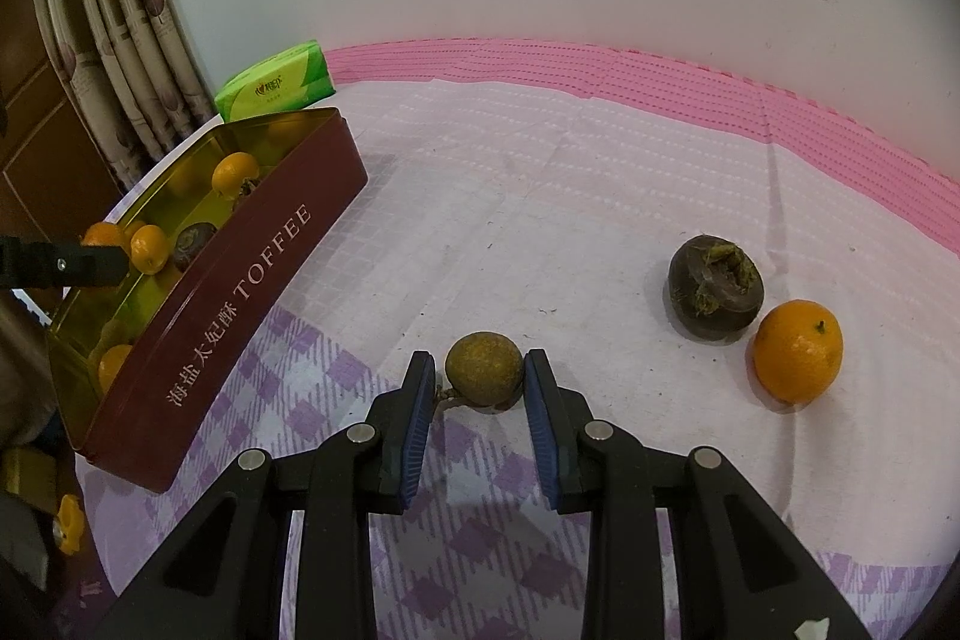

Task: Organize fruits
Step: 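Lower the orange into the tin and open the left gripper, then carry the small olive fruit into the tin and open the right gripper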

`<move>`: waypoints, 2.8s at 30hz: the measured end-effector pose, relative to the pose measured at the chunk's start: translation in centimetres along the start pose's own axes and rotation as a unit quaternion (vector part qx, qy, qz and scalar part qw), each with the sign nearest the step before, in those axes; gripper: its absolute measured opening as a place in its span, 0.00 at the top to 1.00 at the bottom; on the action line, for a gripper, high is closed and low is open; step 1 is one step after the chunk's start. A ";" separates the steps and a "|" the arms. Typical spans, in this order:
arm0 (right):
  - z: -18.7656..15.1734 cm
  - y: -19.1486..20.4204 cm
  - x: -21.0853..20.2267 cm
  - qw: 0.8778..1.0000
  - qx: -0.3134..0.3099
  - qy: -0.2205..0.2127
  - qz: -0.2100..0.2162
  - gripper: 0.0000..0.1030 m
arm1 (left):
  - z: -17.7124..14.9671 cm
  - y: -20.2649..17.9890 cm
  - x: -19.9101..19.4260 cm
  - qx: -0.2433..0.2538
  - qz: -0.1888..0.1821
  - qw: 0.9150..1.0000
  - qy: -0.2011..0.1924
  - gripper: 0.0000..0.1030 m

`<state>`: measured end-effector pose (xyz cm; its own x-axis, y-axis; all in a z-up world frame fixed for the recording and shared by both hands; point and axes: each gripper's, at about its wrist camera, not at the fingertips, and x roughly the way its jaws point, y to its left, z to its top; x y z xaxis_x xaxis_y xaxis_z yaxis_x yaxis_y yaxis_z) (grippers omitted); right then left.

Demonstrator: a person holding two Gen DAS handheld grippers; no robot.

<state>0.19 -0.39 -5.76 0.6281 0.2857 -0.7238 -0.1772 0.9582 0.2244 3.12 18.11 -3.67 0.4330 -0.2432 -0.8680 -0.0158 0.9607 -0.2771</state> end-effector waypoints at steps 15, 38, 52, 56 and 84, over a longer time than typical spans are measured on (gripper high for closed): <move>0.0 0.0 0.0 1.000 0.001 0.000 0.001 0.72 | 1.0 0.6 1.1 -0.012 -0.025 1.000 0.002 0.58; -0.1 -0.2 -0.1 1.000 0.006 -0.002 0.012 0.70 | 5.9 4.2 5.0 -0.035 0.059 0.998 -0.010 0.58; 0.0 -0.2 -0.1 1.000 0.006 -0.002 0.012 0.70 | 6.6 3.6 6.5 -0.020 0.045 0.999 0.005 0.58; 0.0 -0.2 -0.1 1.000 0.006 -0.002 0.012 0.70 | 5.9 2.6 6.5 -0.003 0.041 0.999 0.015 0.58; -0.1 0.0 0.0 1.000 0.008 -0.003 0.007 0.73 | -0.2 -0.8 -3.7 0.026 0.150 0.988 -0.041 0.30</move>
<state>0.09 -0.39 -5.81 0.6307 0.2991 -0.7161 -0.1744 0.9538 0.2448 1.30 18.25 -0.33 0.4875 0.0622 -0.8709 -0.1083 0.9941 0.0104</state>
